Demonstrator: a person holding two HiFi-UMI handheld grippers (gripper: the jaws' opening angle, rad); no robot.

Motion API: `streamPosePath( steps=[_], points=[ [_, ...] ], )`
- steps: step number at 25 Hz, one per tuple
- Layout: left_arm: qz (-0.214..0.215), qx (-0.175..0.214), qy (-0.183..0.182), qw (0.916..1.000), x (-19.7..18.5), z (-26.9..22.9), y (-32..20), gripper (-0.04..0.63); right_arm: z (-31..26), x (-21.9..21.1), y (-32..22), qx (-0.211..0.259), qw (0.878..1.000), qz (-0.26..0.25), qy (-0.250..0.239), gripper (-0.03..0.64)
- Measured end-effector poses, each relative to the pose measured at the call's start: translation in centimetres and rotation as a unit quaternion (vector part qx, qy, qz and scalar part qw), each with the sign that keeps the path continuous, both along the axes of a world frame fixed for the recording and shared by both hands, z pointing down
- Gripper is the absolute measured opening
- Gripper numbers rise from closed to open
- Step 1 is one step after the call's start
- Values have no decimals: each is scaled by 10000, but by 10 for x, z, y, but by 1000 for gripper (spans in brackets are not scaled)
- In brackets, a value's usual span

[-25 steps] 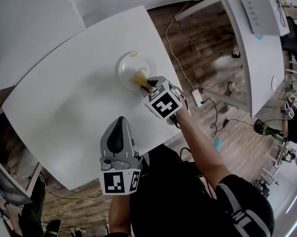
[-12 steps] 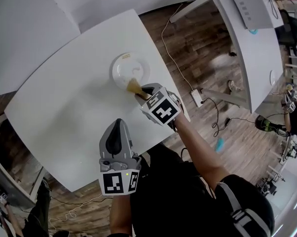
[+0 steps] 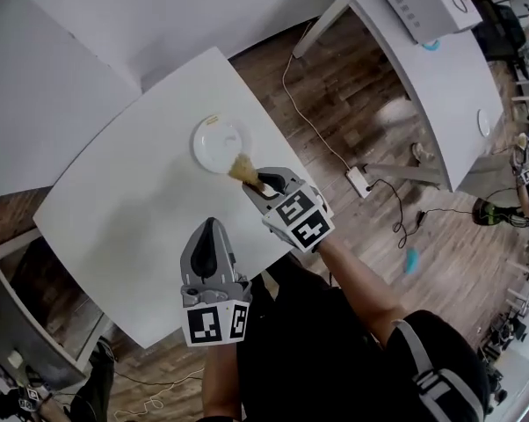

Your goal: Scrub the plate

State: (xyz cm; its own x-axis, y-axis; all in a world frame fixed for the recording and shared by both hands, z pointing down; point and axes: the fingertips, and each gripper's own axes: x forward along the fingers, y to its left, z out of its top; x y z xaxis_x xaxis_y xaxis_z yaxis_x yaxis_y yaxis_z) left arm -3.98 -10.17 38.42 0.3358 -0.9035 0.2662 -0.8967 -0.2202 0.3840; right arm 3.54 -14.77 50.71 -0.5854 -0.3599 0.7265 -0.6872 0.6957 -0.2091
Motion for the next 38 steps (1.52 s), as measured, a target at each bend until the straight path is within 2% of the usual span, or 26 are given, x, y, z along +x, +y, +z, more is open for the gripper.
streamPosePath(
  steps=[6, 12, 18, 23, 27, 38],
  points=[
    [137, 236, -166, 9995, 17, -32, 9, -3, -56, 20, 16, 611, 9955, 422, -581, 74],
    [180, 378, -144, 9990, 31, -57, 22, -3, -118, 33, 39, 1266, 9817, 687, -1248, 74],
    [219, 526, -293, 9979, 42, -74, 33, -3, -157, 46, 62, 1555, 9696, 887, -1669, 74],
    [236, 474, -397, 9978, 50, -73, 46, -3, -181, 59, 81, 2037, 9595, 905, -1725, 74],
    [237, 443, -384, 9980, 54, -69, 54, -3, -181, 63, 89, 2195, 9584, 879, -1600, 74],
    [332, 484, -429, 9974, 62, -73, 56, -3, -187, 67, 93, 2263, 9552, 910, -1675, 74]
  ],
)
